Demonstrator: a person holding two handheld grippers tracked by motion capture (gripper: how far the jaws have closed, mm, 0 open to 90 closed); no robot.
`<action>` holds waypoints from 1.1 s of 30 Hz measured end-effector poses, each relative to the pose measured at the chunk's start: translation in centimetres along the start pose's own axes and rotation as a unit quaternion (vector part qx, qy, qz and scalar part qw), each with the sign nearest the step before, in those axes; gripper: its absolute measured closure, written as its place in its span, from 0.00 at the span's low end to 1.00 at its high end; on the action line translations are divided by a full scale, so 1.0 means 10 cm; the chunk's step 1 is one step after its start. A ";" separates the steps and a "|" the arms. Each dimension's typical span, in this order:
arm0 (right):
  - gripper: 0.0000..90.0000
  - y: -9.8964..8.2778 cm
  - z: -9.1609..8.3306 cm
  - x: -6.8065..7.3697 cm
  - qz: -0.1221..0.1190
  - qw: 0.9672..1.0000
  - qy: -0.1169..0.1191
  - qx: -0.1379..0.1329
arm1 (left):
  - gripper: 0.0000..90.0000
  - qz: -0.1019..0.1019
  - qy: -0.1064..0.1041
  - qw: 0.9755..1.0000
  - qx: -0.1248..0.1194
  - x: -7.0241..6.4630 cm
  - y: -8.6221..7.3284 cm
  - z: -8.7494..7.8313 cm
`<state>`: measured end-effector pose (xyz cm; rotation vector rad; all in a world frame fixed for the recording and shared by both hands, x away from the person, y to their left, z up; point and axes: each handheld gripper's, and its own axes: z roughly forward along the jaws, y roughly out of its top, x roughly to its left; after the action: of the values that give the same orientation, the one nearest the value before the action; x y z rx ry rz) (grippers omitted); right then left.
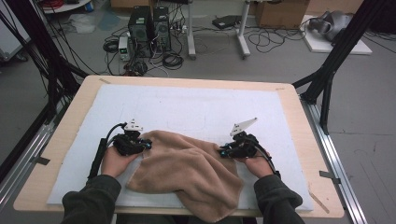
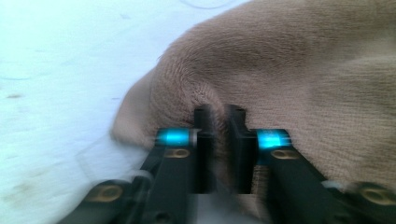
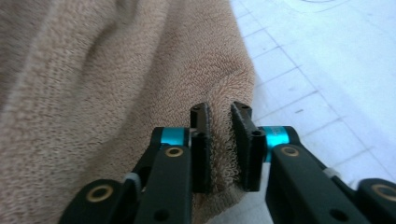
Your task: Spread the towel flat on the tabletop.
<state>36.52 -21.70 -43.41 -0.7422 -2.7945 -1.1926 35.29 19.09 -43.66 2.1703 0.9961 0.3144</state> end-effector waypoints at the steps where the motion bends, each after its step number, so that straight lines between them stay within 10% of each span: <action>1: 0.90 0.00 0.00 0.00 0.000 1.000 0.000 0.000 | 0.94 0.002 -0.001 1.000 0.002 0.00 0.01 0.00; 10: 0.91 0.31 -0.18 0.01 -0.022 0.999 0.008 -0.027 | 0.96 -0.002 0.019 0.999 -0.043 0.11 0.19 -0.22; 14: 0.92 0.58 -0.35 -0.10 -0.031 0.996 -0.070 -0.042 | 0.96 -0.004 0.053 0.995 -0.082 0.24 0.49 -0.36; 16: 0.92 0.78 -0.53 -0.18 -0.041 0.989 -0.125 -0.070 | 0.96 0.001 0.098 0.987 -0.129 0.37 0.92 -0.49; 17: 0.92 0.78 -0.53 -0.18 -0.041 0.989 -0.125 -0.070 | 0.96 0.001 0.098 0.987 -0.129 0.37 0.92 -0.49; 18: 0.90 0.91 -0.62 -0.23 -0.043 0.982 -0.162 -0.084 | 0.96 0.003 0.116 0.983 -0.145 0.42 1.09 -0.52; 19: 0.68 1.14 -0.74 -0.38 -0.034 0.966 -0.230 -0.111 | 0.82 0.008 0.139 0.978 -0.156 0.47 1.24 -0.54; 20: 0.53 1.20 -0.76 -0.47 0.000 0.963 -0.238 -0.124 | 0.65 -0.003 0.157 0.975 -0.159 0.50 1.35 -0.52; 22: 0.50 1.21 -0.74 -0.56 0.032 0.969 -0.206 -0.132 | 0.59 -0.037 0.121 0.981 -0.148 0.57 1.40 -0.46; 25: 0.48 1.08 -0.60 -0.52 0.018 0.975 -0.197 -0.098 | 0.56 -0.016 0.097 0.989 -0.114 0.51 1.22 -0.31; 33: 0.46 0.64 -0.34 -0.44 0.018 0.989 -0.142 -0.046 | 0.55 -0.019 0.011 0.998 -0.055 0.29 0.57 -0.05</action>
<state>42.65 -22.07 -37.51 -1.0440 -2.9458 -1.3140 40.22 18.95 -39.56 2.0506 1.0082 0.3669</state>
